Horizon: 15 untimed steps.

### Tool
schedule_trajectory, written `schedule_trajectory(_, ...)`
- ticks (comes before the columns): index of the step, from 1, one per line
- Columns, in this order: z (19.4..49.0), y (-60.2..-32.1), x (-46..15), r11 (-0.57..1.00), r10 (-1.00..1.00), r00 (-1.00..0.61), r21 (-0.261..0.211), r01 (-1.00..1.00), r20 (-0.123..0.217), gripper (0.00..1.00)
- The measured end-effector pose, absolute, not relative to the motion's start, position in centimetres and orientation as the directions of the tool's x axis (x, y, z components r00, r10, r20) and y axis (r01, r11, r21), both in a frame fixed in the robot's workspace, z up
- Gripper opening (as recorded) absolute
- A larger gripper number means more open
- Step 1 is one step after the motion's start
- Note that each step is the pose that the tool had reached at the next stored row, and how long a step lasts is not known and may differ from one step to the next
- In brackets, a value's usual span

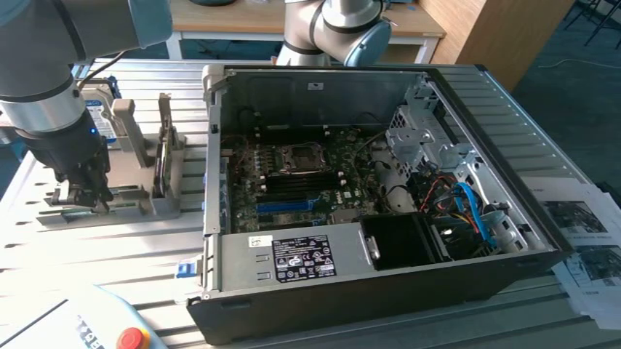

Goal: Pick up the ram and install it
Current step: 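Pick up the ram and move it above insertion slot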

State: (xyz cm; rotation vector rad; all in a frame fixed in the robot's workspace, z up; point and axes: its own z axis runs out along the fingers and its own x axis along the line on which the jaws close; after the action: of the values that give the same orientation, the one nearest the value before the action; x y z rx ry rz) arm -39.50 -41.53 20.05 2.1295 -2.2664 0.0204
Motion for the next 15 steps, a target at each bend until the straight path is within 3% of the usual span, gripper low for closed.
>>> schedule_trajectory(5, 20.05, -41.53, -39.5, 0.062, -0.998, -0.062, 0.012, -0.998, 0.032, 0.12)
schedule_trajectory(15, 20.05, -41.53, -39.5, 0.062, -0.998, -0.062, 0.012, -0.998, 0.032, 0.12)
